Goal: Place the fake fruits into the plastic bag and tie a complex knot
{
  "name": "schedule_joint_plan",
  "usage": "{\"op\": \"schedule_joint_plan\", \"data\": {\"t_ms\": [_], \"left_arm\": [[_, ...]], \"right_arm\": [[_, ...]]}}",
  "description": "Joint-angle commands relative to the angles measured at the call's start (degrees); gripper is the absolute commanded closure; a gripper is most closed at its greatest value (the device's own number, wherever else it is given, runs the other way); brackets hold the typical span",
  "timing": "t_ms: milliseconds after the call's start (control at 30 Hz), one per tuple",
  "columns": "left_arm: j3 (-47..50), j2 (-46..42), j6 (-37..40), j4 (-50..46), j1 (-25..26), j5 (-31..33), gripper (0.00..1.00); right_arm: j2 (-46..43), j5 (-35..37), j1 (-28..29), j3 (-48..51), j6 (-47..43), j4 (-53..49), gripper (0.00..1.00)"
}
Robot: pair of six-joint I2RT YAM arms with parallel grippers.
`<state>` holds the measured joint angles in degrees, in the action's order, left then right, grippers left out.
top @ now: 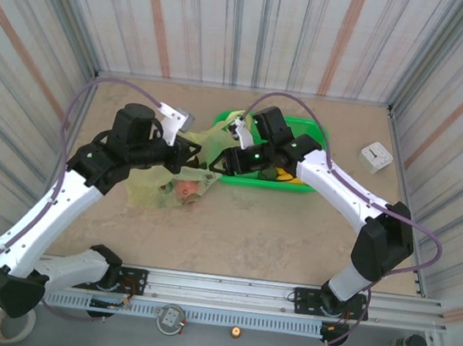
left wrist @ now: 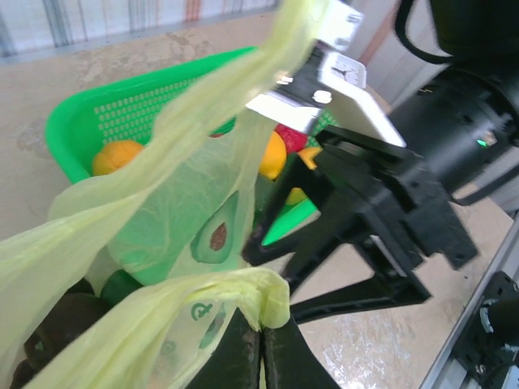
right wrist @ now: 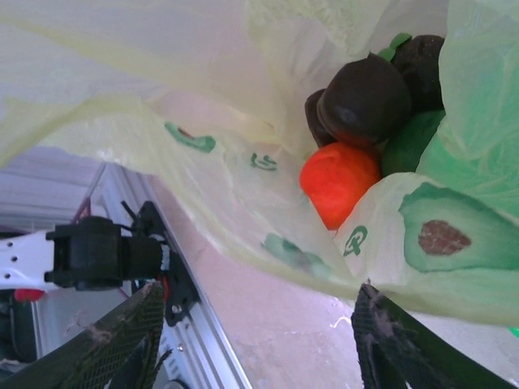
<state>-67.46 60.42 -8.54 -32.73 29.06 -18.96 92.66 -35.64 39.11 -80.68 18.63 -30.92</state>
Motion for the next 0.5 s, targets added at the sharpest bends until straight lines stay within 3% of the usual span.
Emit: {"op": "schedule_joint_plan", "data": {"t_ms": [0, 267, 467], "left_arm": [[1.26, -1.68, -1.89, 2.05, -2.07, -3.00, 1.00], [2.69, -1.89, -2.19, 2.89, -2.43, -3.01, 1.00], [4.06, -2.78, -2.17, 5.63, -2.52, -5.97, 1.00]], "right_arm": [[-3.79, 0.61, -0.24, 0.58, -2.99, -3.51, 0.39], [-9.39, -3.81, -0.86, 4.28, -3.05, -3.38, 0.40], [-17.81, 3.42, -4.42, 10.24, -0.47, -0.02, 0.47]]}}
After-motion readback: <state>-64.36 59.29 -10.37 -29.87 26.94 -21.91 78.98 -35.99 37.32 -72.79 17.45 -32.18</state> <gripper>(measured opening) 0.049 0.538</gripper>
